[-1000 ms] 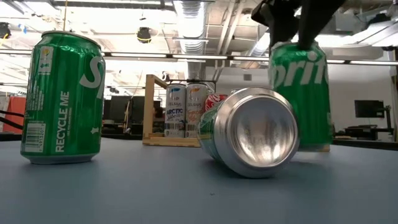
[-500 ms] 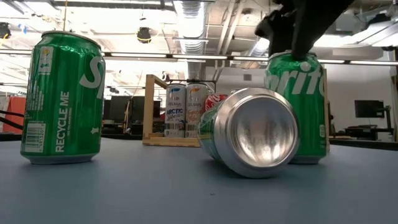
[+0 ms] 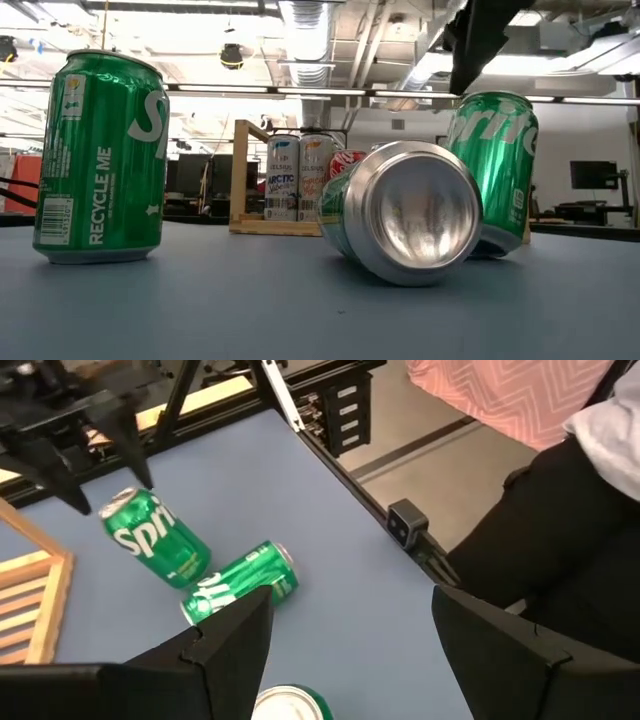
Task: Place canned beverage on shelf
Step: Put the green soda can on the shelf
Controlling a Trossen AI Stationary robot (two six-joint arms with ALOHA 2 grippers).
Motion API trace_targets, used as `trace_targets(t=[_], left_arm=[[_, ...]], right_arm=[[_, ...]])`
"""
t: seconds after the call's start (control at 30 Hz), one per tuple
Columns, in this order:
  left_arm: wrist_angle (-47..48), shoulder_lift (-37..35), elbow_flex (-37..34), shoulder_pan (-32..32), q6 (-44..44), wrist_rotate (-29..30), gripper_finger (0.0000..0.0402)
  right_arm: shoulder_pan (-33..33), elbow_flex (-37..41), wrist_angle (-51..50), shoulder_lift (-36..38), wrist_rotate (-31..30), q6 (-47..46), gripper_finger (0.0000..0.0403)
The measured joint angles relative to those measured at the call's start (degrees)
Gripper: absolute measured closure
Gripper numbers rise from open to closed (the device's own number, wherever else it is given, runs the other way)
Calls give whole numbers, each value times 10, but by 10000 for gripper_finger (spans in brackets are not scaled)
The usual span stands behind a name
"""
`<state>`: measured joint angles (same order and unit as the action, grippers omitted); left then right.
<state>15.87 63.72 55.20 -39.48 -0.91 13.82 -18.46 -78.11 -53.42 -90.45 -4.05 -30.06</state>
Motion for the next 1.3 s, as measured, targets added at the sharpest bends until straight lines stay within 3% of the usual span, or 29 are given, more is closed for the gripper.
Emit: trace_targets(t=[0.17,0.3,0.4,0.73,1.0,1.3], left_arm=[[1,0,0,0,7,-1,140],[1,0,0,0,2,0,140],[2,0,0,0,10,0,140],[15,14,0,-12,32,11,140],[-7,42,0,-10,70,48,140],[-23,119,0,-12,133,92,140]], right_arm=[[5,0,-48,0,-10,-79,114],[-8,0,-113,-8,-100,-140,115],[-23,1,-101,-23,-127,-155,115],[-202,30,111,-27,-311,-324,115],[-263,100,312,-49,-548,-371,116],[-224,124,450,-187,-556,-394,116]])
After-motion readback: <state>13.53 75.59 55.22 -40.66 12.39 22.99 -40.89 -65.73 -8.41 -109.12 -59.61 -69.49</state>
